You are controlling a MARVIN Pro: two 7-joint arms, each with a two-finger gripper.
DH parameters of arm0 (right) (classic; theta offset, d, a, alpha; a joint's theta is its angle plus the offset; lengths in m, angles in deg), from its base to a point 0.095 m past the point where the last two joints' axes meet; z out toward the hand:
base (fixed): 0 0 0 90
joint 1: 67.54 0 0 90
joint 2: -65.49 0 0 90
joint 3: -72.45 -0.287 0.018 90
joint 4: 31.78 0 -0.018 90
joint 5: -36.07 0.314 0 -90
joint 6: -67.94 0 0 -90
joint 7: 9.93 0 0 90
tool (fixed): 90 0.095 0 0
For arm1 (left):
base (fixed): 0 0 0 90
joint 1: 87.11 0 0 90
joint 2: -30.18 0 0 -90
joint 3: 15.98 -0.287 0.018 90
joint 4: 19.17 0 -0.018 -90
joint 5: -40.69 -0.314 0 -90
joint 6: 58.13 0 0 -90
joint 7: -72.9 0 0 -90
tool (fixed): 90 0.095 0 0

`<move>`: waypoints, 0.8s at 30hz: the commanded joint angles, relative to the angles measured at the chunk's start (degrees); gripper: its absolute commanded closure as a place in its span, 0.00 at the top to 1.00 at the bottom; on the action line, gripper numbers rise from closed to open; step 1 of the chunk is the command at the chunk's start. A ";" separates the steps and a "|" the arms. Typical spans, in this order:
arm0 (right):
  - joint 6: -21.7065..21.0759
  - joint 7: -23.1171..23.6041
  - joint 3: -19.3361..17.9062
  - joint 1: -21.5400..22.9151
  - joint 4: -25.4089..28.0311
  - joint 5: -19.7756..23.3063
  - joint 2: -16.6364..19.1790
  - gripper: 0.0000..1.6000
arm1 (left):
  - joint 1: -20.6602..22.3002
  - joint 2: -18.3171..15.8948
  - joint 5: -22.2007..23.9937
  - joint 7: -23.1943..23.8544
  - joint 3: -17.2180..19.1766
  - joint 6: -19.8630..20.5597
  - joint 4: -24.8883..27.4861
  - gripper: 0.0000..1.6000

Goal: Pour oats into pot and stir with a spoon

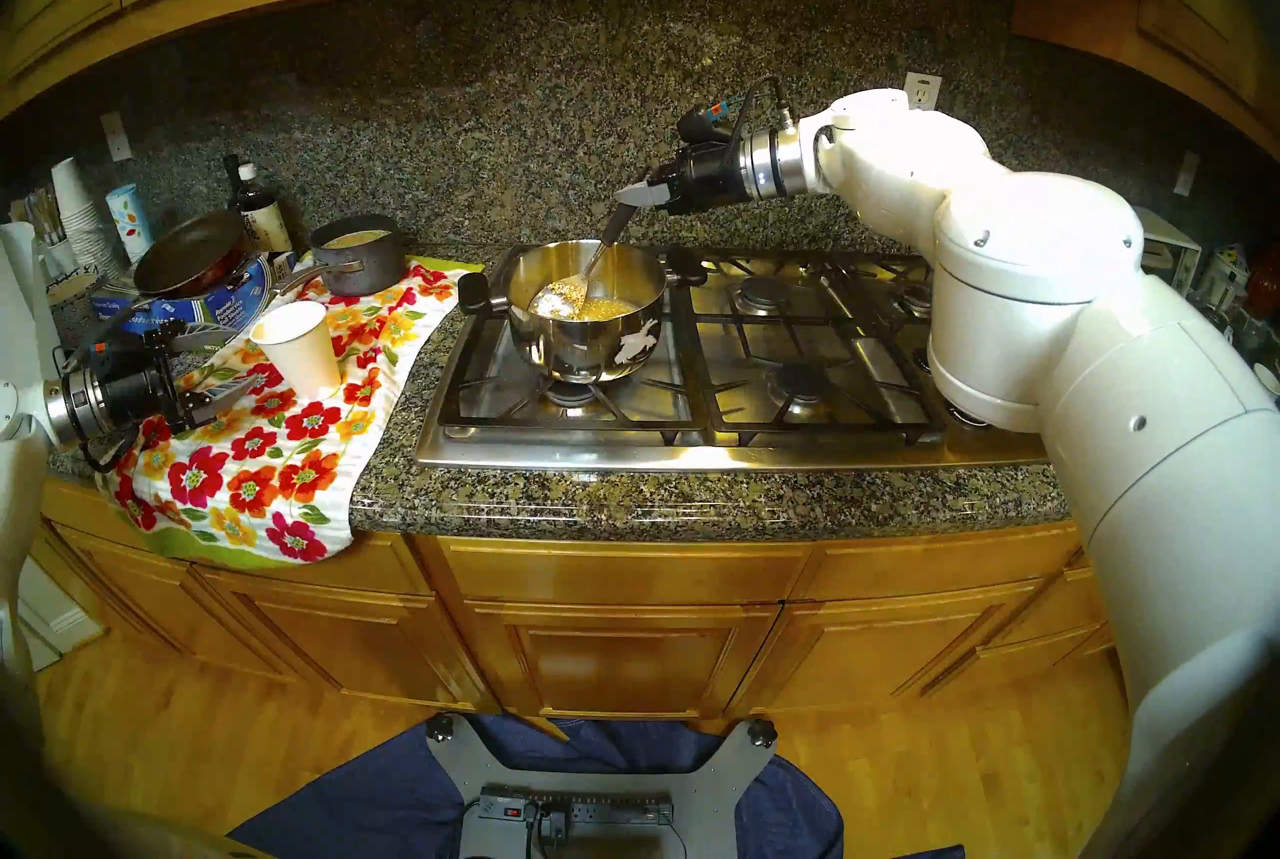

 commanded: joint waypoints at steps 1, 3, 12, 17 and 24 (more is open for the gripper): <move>-0.52 -2.40 0.24 -1.40 -0.45 -0.13 -0.75 0.00 | 1.35 -0.88 0.83 -0.03 1.09 0.02 0.80 1.00; -0.65 -2.61 0.21 -1.53 -0.54 -0.05 -0.76 0.00 | 1.35 -0.88 0.83 -0.03 1.09 0.02 0.80 1.00; -2.25 -4.09 0.54 -2.40 -0.89 0.45 -0.47 0.00 | 1.35 -0.88 0.78 -0.05 1.07 0.01 0.79 1.00; -2.74 -4.86 0.73 -3.11 -0.89 0.78 0.05 0.00 | 1.34 -0.88 0.76 -0.06 1.05 0.00 0.78 1.00; -3.26 -5.80 1.17 -4.34 -0.89 1.25 0.59 0.00 | 1.33 -0.89 0.72 -0.08 1.04 -0.02 0.78 1.00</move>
